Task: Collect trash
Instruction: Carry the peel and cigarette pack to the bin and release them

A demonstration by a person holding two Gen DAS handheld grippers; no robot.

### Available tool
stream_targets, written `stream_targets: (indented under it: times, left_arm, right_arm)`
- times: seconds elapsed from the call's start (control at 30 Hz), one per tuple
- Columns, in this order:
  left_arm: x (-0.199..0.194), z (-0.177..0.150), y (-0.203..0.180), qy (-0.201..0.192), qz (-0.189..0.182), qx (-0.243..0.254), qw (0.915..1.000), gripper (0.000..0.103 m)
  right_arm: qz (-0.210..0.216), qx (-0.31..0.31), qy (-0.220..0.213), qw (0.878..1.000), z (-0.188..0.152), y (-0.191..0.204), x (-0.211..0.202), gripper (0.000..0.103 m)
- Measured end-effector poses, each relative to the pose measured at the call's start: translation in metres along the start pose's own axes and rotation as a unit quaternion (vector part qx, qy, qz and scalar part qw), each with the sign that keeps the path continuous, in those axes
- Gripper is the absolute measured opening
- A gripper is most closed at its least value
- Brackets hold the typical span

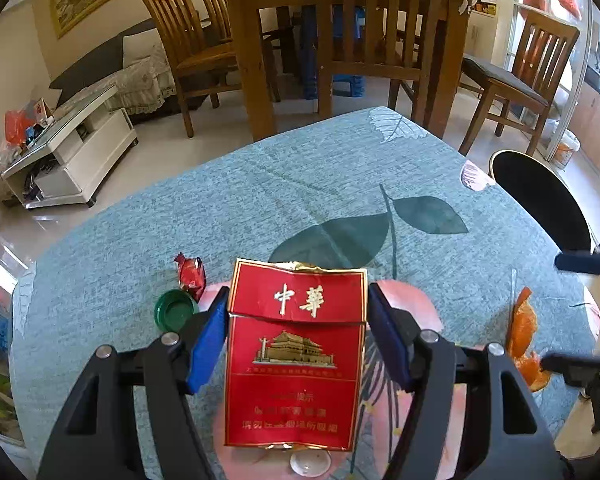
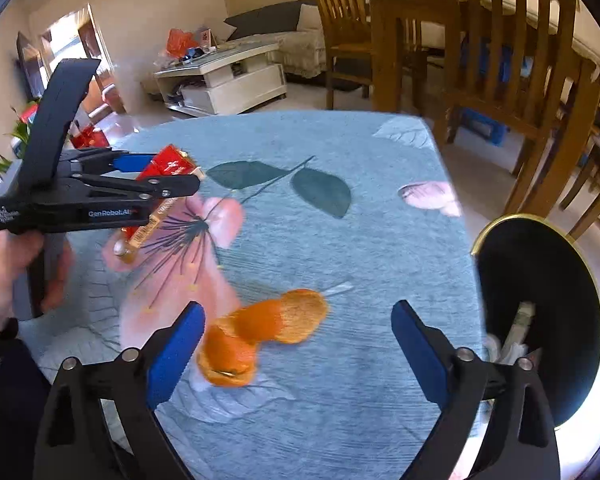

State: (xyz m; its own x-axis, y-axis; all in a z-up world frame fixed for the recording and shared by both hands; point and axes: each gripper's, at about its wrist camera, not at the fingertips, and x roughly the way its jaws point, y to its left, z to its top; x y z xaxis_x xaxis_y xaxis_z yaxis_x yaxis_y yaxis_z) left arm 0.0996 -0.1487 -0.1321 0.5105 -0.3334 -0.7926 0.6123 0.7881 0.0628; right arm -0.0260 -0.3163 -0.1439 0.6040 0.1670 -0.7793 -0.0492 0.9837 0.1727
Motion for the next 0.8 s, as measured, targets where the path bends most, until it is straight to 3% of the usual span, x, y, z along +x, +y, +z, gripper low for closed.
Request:
stream_targets:
  times: [0.03, 0.07, 0.1, 0.13, 0.2, 0.23, 0.27, 0.33, 0.4, 0.53, 0.7, 0.8]
  left_arm:
    - [0.002, 0.000, 0.000, 0.001, -0.002, -0.002, 1.0000, 0.067]
    - [0.004, 0.000, 0.001, 0.003, -0.004, -0.003, 1.0000, 0.067]
    - [0.005, 0.000, 0.000, 0.004, -0.005, -0.003, 1.0000, 0.067]
    - [0.006, 0.000, 0.000, 0.005, -0.005, -0.002, 1.0000, 0.067]
    - [0.006, -0.001, 0.000, 0.005, -0.006, 0.000, 1.0000, 0.067]
    - [0.006, -0.001, 0.000, 0.004, -0.005, 0.000, 1.0000, 0.067]
    - [0.006, -0.001, 0.001, 0.003, -0.005, -0.001, 1.0000, 0.067]
    - [0.005, 0.001, 0.004, 0.001, -0.006, -0.005, 1.0000, 0.067]
    - [0.004, 0.003, 0.003, -0.003, -0.005, -0.006, 1.0000, 0.067]
    - [-0.002, 0.007, -0.001, -0.014, 0.001, -0.007, 0.9999, 0.067]
    - [-0.018, 0.027, -0.017, -0.039, -0.002, 0.000, 0.9993, 0.067]
    - [-0.026, 0.041, -0.038, -0.055, 0.001, 0.007, 0.9985, 0.067]
  right_arm:
    - [0.015, 0.002, 0.003, 1.000, 0.000, 0.006, 0.003, 0.094]
    - [0.002, -0.017, 0.009, 1.000, 0.000, 0.015, 0.007, 0.093]
    - [-0.025, -0.043, 0.018, 0.999, -0.001, 0.025, 0.013, 0.089]
    - [-0.048, -0.066, 0.032, 0.996, -0.003, 0.032, 0.022, 0.073]
    - [-0.053, -0.082, 0.042, 0.994, -0.008, 0.036, 0.029, 0.072]
    - [-0.050, -0.085, 0.047, 0.994, -0.008, 0.035, 0.028, 0.066]
    - [-0.047, -0.085, 0.051, 0.994, -0.007, 0.033, 0.025, 0.058]
    - [-0.029, -0.073, 0.053, 0.995, -0.003, 0.025, 0.019, 0.016]
    - [-0.007, -0.055, 0.061, 0.997, -0.001, 0.016, 0.015, 0.014]
    - [-0.030, -0.073, 0.057, 0.995, -0.003, 0.019, 0.008, 0.013]
    - [-0.053, -0.073, -0.035, 0.995, 0.020, 0.019, -0.055, 0.012]
    - [-0.079, -0.084, -0.052, 0.992, 0.024, 0.015, -0.074, 0.012]
